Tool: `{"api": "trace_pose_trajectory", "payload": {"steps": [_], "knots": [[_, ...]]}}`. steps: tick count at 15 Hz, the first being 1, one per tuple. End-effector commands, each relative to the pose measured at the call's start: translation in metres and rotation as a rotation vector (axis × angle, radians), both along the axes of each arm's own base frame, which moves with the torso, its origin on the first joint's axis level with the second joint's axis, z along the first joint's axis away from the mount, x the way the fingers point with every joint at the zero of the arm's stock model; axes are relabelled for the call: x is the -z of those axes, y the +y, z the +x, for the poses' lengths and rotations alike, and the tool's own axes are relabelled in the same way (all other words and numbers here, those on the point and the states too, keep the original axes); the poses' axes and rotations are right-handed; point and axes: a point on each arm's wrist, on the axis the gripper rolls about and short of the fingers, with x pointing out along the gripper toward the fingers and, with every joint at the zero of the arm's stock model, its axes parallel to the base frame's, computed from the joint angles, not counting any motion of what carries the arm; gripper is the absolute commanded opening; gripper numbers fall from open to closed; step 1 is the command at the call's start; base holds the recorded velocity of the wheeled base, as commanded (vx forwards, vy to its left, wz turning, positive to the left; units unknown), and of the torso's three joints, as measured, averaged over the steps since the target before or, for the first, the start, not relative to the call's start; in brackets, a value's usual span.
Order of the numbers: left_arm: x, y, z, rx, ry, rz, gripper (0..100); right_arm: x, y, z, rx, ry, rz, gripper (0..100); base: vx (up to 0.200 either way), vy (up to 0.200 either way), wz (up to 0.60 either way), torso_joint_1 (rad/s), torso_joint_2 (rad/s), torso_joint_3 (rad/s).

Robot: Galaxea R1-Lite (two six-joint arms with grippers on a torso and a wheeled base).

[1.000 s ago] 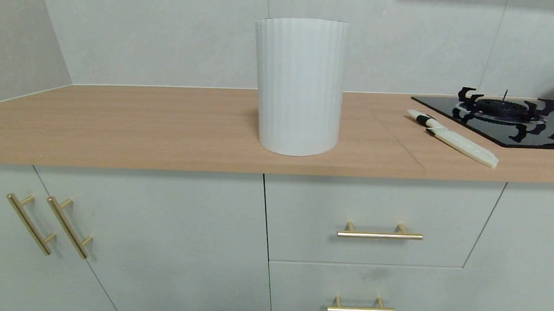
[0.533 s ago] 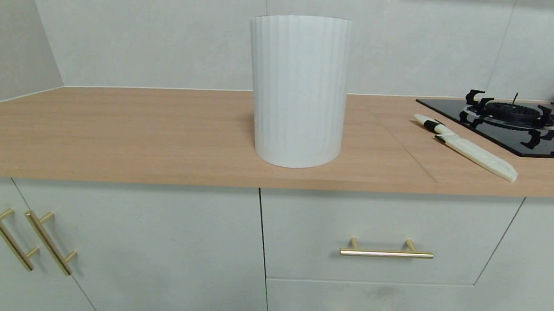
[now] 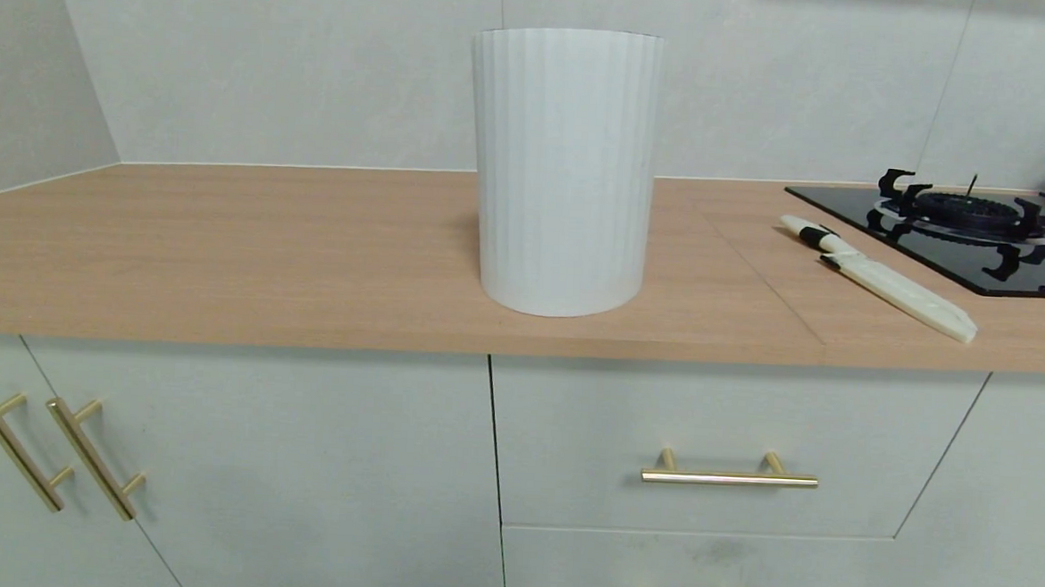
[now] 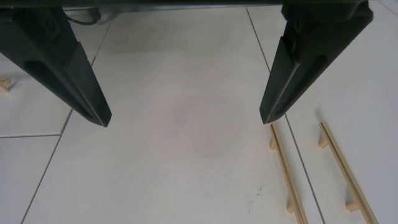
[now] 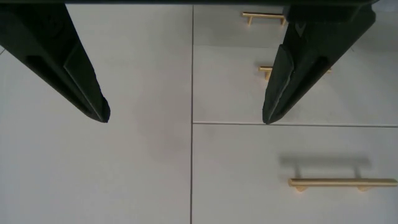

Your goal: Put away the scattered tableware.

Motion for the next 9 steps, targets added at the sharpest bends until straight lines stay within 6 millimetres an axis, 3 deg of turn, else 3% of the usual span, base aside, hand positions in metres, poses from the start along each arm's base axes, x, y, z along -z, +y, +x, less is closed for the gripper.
{"api": "trace_pose_trajectory", "payload": {"steps": [1, 5, 9], "knots": [[0.0000, 0.0000, 0.0000, 0.000, 0.000, 0.000, 100, 0.0001, 0.0000, 0.0001, -0.001, 0.003, -0.001, 100, 0.000, 0.000, 0.00, 0.000, 0.00, 0.000], [0.0000, 0.0000, 0.0000, 0.000, 0.000, 0.000, 100, 0.0000, 0.0000, 0.0001, -0.001, 0.001, -0.001, 100, 0.000, 0.000, 0.00, 0.072, -0.22, -0.240], [0.0000, 0.0000, 0.0000, 0.000, 0.000, 0.000, 100, 0.0000, 0.0000, 0.0001, -0.001, 0.001, -0.001, 100, 0.000, 0.000, 0.00, 0.176, -0.52, -0.295]]}}
